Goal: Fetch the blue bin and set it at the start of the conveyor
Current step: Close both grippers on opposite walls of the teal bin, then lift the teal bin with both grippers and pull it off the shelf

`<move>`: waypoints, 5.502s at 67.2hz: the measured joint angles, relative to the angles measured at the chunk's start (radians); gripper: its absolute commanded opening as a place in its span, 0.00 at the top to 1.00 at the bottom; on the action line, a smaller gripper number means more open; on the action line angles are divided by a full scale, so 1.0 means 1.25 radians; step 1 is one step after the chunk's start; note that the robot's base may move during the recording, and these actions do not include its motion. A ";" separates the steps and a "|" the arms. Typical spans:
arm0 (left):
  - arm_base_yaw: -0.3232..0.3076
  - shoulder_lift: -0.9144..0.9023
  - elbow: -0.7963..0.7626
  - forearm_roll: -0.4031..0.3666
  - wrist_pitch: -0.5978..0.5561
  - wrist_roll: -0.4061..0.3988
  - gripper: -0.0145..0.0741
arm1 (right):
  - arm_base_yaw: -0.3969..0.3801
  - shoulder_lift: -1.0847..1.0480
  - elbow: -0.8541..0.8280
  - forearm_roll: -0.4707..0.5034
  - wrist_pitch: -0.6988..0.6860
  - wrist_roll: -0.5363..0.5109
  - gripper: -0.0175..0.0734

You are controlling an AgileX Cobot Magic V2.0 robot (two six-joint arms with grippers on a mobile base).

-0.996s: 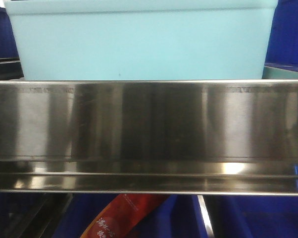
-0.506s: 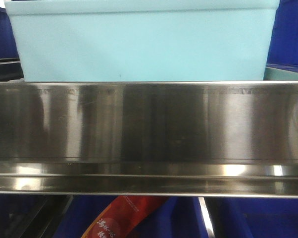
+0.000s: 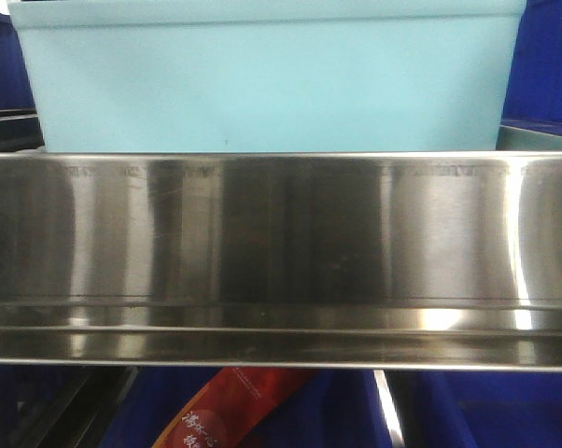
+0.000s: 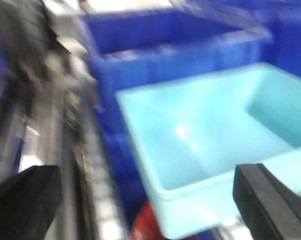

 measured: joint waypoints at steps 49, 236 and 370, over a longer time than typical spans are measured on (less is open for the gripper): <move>0.002 0.633 -0.572 0.074 0.417 -0.122 0.16 | 0.092 0.705 -0.610 -0.121 0.408 0.170 0.28; 0.066 0.596 -0.708 -0.045 0.410 -0.141 0.96 | 0.100 0.684 -0.674 -0.085 0.391 0.206 0.98; 0.066 0.598 -0.710 -0.019 0.093 -0.122 0.96 | 0.099 0.685 -0.674 -0.084 0.354 0.218 0.98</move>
